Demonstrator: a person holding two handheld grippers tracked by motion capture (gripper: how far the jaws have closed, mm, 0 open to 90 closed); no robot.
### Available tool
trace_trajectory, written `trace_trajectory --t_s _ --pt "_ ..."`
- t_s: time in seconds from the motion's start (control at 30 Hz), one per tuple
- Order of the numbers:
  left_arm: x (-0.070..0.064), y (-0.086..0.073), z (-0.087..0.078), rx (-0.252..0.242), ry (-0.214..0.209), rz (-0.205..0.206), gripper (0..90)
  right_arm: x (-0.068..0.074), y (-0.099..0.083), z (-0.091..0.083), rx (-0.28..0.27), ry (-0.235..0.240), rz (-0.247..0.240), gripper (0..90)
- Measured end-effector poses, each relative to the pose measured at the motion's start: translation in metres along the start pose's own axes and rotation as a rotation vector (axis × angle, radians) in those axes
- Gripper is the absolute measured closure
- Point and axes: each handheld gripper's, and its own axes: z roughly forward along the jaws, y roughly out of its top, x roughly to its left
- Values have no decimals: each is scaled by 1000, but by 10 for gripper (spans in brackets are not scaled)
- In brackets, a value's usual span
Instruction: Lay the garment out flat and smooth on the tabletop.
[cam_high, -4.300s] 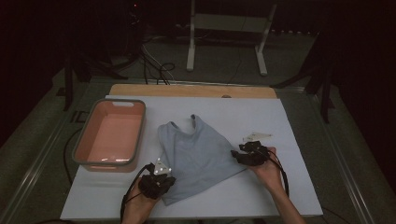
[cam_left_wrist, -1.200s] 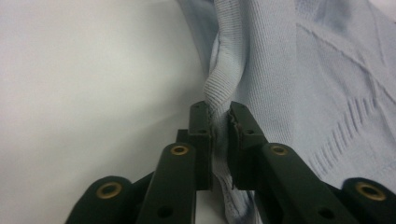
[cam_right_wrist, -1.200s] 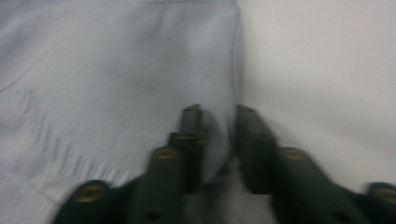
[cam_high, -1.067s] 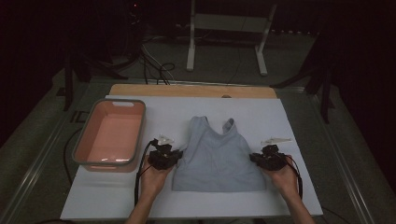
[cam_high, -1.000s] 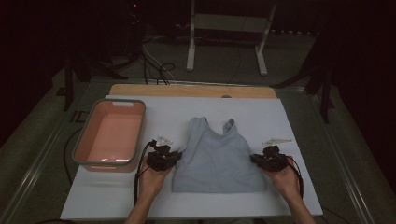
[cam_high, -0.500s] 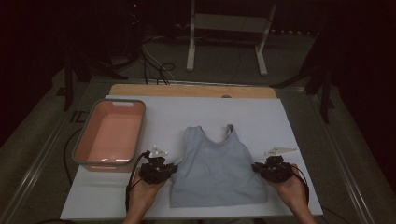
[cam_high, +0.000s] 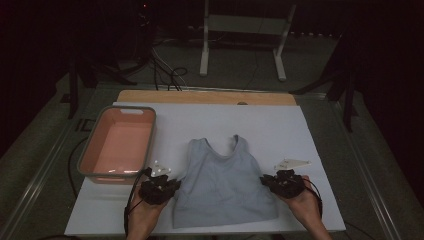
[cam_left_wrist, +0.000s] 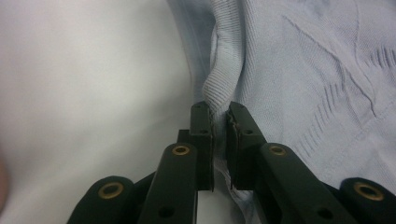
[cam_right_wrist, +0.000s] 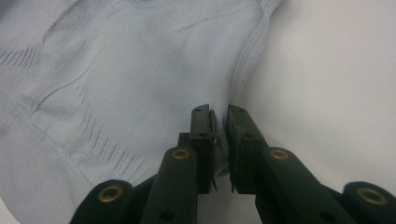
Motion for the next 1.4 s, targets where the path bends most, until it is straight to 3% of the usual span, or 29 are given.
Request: trace_trajectory --t_s 0.1,0.13,0.23,0.33,0.6,0.8,1.1,1.37,1.4 --pt "1 -2 -2 -10 -6 1 806 4 2 5 7 9 -25 815" --pt "1 -2 -4 -40 -27 15 779 6 3 5 11 8 -25 816" --pt "0 1 -6 -65 -31 30 687 7 4 6 11 15 -33 814" --pt "-3 12 -9 -124 -44 44 582 5 3 5 9 17 -27 812" --pt "-5 37 3 -164 -43 44 459 3 5 4 2 20 -22 759" --pt "-1 62 22 -192 -54 40 380 -1 14 -1 -42 1 -4 574" --pt "12 83 48 -157 -59 3 281 0 24 6 -58 3 -16 498" --pt "28 96 64 -133 -91 -64 262 0 24 8 -54 -7 -20 482" --pt "31 99 68 -128 -107 -88 261 0 24 8 -56 -6 -17 481"
